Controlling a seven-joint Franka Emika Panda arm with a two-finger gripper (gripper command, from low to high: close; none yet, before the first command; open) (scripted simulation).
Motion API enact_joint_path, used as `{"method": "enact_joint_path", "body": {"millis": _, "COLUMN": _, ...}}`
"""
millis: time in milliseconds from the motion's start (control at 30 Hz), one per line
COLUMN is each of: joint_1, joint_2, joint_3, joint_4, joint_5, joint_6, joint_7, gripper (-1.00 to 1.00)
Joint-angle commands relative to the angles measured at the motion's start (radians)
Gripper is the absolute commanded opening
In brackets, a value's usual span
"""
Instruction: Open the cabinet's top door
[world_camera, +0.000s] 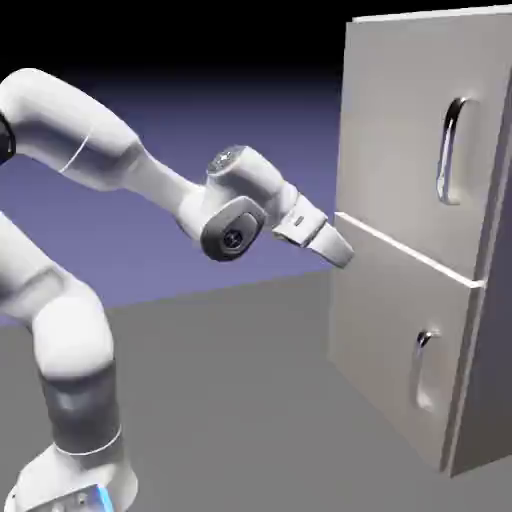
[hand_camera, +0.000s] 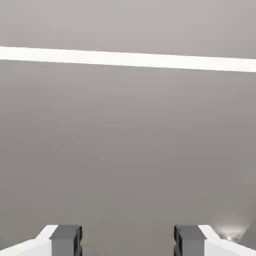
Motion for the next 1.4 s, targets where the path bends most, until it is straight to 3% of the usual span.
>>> {"method": "enact_joint_path", "body": {"millis": 0, "joint_1": 0.015, "joint_2": -0.005, "joint_3": -0.017, "joint_4": 0.011, "joint_5": -0.044, "joint_6": 0.001, "joint_7": 0.033, "gripper": 0.00}}
{"method": "enact_joint_path", "body": {"millis": 1367, "joint_1": 0.610, "joint_2": -0.203, "joint_3": -0.718, "joint_4": 0.479, "joint_5": -1.827, "joint_6": 0.060, "joint_7": 1.363, "gripper": 0.00}}
